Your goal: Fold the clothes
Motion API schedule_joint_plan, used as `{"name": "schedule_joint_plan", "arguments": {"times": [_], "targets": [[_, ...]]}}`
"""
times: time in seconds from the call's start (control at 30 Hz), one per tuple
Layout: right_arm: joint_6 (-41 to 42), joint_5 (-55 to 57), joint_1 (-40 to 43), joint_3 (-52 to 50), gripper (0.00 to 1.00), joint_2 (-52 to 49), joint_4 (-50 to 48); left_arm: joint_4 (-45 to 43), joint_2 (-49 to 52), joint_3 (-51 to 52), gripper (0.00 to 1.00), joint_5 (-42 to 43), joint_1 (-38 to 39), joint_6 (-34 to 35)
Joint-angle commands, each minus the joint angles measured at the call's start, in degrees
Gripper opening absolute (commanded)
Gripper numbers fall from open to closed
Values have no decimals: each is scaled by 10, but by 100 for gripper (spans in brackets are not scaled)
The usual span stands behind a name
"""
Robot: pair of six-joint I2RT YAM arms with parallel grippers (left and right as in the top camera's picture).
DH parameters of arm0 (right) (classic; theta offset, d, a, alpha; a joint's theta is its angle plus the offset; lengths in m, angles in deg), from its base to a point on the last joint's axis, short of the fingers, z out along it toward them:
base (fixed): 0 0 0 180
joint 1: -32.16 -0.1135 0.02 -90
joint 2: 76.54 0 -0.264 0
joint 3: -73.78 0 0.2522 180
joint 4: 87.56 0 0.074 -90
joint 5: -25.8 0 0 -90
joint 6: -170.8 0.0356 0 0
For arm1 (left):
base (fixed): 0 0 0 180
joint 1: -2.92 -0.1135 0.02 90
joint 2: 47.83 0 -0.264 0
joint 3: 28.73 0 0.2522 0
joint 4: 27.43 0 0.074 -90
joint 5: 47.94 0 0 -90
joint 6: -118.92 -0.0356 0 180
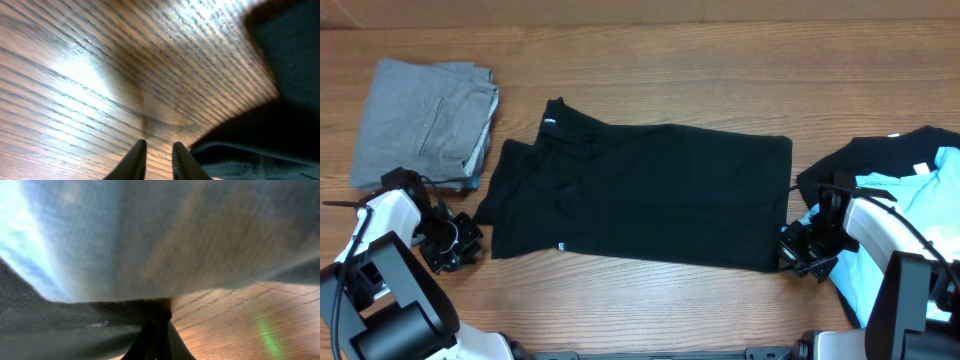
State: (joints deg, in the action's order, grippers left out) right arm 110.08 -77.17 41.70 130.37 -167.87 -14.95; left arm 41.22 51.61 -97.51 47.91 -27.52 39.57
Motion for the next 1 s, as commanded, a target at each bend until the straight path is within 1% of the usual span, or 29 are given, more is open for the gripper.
{"name": "schedule_joint_plan", "arguments": {"times": [0.0, 0.03, 0.07, 0.1, 0.13, 0.17, 0.23, 0.3, 0.37, 0.43, 0.57, 0.6, 0.63, 0.7, 0.77, 0.8, 0.87, 0.97], "targets": [[-11, 44, -2, -2, 9, 7, 0, 2, -46, -29, 26, 27, 1, -33], [-16, 43, -2, 0, 13, 7, 0, 3, -52, -35, 29, 41, 2, -42], [-33, 39, -2, 7, 21, 7, 0, 5, -61, -43, 33, 59, 2, -50], [-41, 40, -2, 14, 28, 7, 6, 8, -70, -49, 43, 91, 2, -67], [-43, 39, -2, 30, 33, 9, 17, 15, -80, -50, 54, 148, 5, -98], [-45, 39, -2, 41, 33, 13, 22, 30, -84, -50, 59, 183, 13, -122], [-47, 39, -2, 59, 35, 23, 30, 51, -83, -49, 66, 179, 28, -133], [-56, 31, -2, 79, 36, 37, 39, 54, -83, -37, 73, 166, 51, -133], [-69, 5, -2, 90, 38, 51, 44, 43, -82, -21, 74, 158, 70, -131], [-68, -15, -2, 95, 42, 65, 47, 19, -79, 2, 72, 145, 84, -111], [-68, -23, -2, 95, 46, 79, 48, -30, -78, 67, 62, 88, 87, -83], [-68, -23, -2, 93, 46, 79, 47, -46, -78, 84, 56, 77, 87, -80], [-68, -23, -2, 93, 47, 78, 47, -76, -78, 103, 48, 70, 87, -76], [-68, -23, -2, 91, 47, 78, 36, -121, -78, 116, 38, 68, 87, -76], [-66, -23, -2, 84, 47, 78, 19, -155, -78, 113, 26, 59, 87, -76], [-66, -23, -2, 81, 47, 78, 14, -171, -78, 110, 23, 55, 87, -76], [-66, -23, -2, 75, 47, 78, 11, -195, -78, 101, 22, 43, 86, -68], [-66, -25, -2, 55, 47, 78, -5, -188, -78, 75, 17, 43, 86, -62]]}}
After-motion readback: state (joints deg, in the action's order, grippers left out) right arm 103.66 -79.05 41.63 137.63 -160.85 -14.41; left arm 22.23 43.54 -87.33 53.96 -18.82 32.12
